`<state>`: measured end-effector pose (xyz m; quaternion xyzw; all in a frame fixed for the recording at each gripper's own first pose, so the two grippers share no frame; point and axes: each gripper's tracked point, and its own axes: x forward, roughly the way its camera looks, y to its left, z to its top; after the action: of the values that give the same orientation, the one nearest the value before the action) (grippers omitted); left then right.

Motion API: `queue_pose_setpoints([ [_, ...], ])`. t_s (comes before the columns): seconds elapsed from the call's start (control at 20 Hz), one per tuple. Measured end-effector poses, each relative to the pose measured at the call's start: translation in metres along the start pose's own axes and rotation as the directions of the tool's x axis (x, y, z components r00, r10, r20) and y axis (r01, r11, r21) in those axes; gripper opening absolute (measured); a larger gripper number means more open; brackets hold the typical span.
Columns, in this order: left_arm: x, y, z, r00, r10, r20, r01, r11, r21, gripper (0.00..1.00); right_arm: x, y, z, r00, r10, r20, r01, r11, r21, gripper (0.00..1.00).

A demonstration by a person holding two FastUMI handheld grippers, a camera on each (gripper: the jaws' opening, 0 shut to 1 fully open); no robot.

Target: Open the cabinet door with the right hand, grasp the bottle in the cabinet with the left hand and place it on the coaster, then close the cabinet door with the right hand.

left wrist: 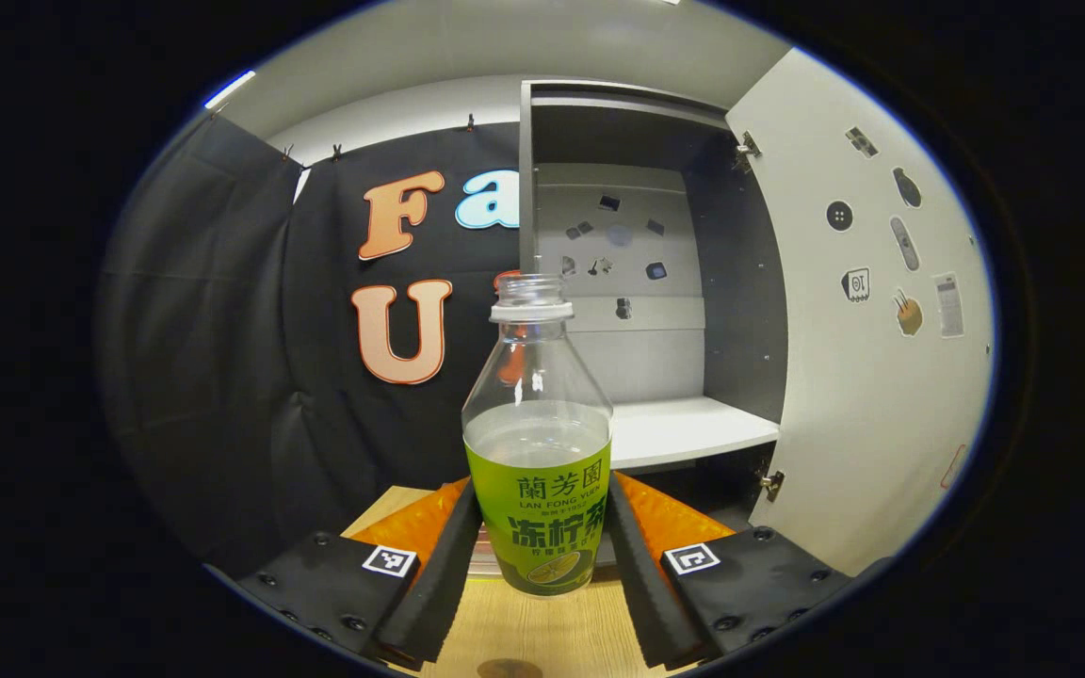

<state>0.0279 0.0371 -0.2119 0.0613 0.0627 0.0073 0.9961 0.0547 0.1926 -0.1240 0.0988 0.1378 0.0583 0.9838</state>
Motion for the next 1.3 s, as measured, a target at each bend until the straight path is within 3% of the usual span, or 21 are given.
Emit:
queue_pose_setpoints([
  [0.1, -0.006, 0.006, -0.012, 1.000, 0.007, -0.001, -0.007, 1.000, 0.012, 0.81, -0.006, 0.002, -0.004, 1.000, -0.016, -0.008, 0.016, 1.000, -0.017, 0.75],
  [0.25, -0.015, 0.011, -0.031, 1.000, 0.001, -0.012, -0.001, 1.000, 0.010, 0.81, -0.010, 0.010, -0.003, 1.000, -0.027, -0.008, 0.027, 0.999, -0.018, 0.70],
  [0.35, -0.023, 0.016, -0.043, 1.000, 0.006, -0.016, -0.006, 1.000, 0.009, 0.81, -0.016, 0.014, -0.004, 1.000, -0.027, -0.011, 0.027, 1.000, -0.011, 0.77],
  [0.6, -0.036, 0.029, -0.078, 1.000, 0.011, -0.023, -0.012, 0.999, -0.031, 0.80, -0.031, 0.013, -0.009, 0.998, -0.060, -0.001, 0.060, 0.998, -0.034, 0.78],
  [0.9, -0.035, 0.035, -0.128, 0.998, 0.011, -0.058, -0.011, 1.000, -0.009, 0.81, -0.034, 0.018, -0.020, 0.998, -0.058, -0.037, 0.055, 0.996, -0.068, 0.79],
  [1.25, -0.030, 0.038, -0.175, 0.998, 0.050, -0.048, -0.046, 0.995, 0.088, 0.81, -0.039, 0.011, -0.037, 0.994, -0.078, -0.075, 0.073, 0.995, -0.067, 0.87],
  [1.3, -0.030, 0.038, -0.182, 0.997, 0.049, -0.052, -0.044, 0.995, 0.093, 0.81, -0.038, 0.010, -0.034, 0.994, -0.089, -0.067, 0.085, 0.994, -0.063, 0.92],
])
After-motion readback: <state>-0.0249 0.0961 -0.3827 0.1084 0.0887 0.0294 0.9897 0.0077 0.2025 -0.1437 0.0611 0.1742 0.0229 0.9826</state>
